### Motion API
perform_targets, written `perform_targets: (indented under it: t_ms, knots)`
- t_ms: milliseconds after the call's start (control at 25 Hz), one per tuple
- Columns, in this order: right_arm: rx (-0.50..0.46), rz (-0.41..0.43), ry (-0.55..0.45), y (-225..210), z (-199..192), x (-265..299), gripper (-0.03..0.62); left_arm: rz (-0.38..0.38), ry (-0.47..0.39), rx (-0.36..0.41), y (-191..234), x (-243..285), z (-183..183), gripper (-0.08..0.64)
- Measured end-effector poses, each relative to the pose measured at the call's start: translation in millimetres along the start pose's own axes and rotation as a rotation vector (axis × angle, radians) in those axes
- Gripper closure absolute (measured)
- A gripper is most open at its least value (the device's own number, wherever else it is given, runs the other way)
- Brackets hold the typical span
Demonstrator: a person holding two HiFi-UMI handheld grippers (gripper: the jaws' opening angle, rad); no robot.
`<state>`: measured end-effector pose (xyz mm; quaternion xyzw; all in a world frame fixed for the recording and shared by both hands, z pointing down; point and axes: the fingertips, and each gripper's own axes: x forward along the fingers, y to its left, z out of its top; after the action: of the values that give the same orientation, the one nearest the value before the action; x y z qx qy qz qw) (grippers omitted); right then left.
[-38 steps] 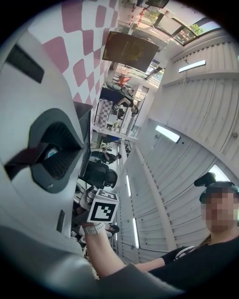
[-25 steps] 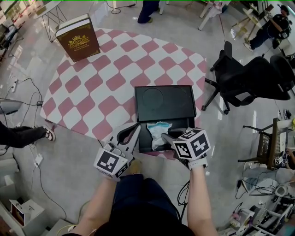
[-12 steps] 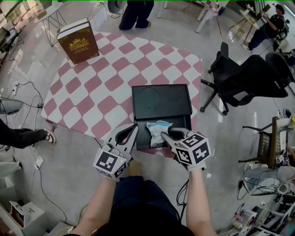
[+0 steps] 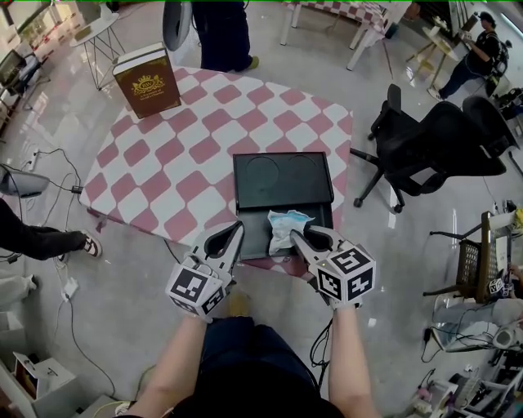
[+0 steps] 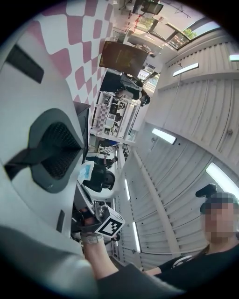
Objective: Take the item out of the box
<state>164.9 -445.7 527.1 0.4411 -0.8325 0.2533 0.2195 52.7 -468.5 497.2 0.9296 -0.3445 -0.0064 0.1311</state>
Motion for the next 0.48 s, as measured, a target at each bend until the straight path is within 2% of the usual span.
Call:
perform_targets:
  t_ms: [280, 480]
  knots:
    - [0.020, -0.015, -0.105, 5.0, 8.4, -19.6, 0.538, 0.046, -0.031, -0.010, -4.2, -13.0, 12.8, 0.551]
    - [0.002, -0.035, -0.161, 8.3, 12.6, -36.3, 0.538, 0.045, -0.039, 0.003, -16.8, -19.1, 22.1, 0.551]
